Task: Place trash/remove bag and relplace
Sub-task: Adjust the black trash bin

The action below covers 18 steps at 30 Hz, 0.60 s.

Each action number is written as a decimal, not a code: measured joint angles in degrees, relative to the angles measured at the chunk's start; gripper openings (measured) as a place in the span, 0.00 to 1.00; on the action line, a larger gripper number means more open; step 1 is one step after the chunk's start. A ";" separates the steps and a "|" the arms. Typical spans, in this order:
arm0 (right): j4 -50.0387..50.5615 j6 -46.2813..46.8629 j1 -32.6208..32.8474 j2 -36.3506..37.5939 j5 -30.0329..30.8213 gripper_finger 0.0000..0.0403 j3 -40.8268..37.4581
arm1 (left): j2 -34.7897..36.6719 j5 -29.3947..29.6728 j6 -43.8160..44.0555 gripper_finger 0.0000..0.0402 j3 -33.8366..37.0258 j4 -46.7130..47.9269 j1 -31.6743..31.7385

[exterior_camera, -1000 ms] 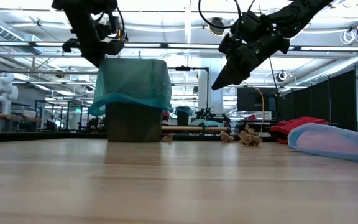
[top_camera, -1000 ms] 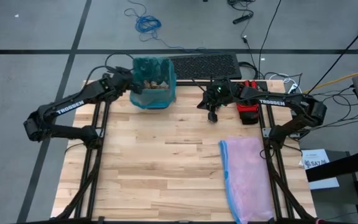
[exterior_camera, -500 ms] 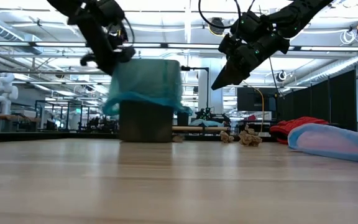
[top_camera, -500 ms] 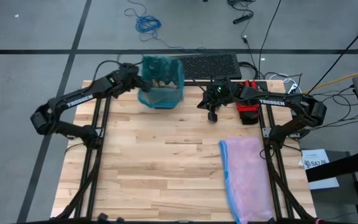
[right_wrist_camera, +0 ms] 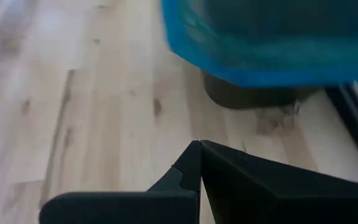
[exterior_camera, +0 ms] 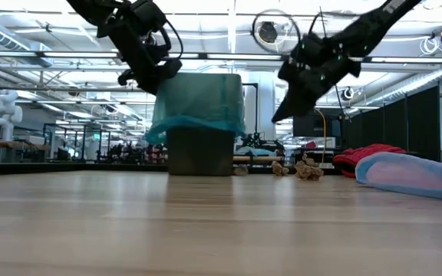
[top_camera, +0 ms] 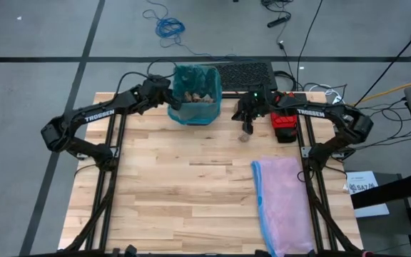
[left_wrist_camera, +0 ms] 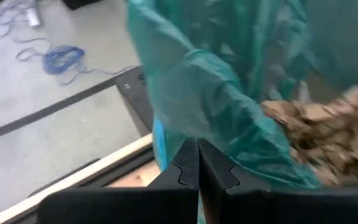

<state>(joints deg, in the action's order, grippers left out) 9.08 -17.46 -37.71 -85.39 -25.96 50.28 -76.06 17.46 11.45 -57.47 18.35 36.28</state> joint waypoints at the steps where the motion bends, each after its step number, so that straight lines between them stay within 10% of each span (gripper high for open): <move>1: -1.12 1.02 -0.61 -1.13 0.02 0.00 -0.17 | 0.03 -0.76 -0.44 0.00 -0.09 -1.44 -0.19; 18: -17.90 13.77 -4.70 -22.15 2.41 0.21 7.07 | 4.30 -0.78 -1.71 0.00 -0.37 -1.92 -1.26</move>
<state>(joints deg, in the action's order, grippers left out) -8.82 -3.70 -42.41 -107.54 -23.55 57.35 -71.76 16.68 9.74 -57.84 16.43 35.01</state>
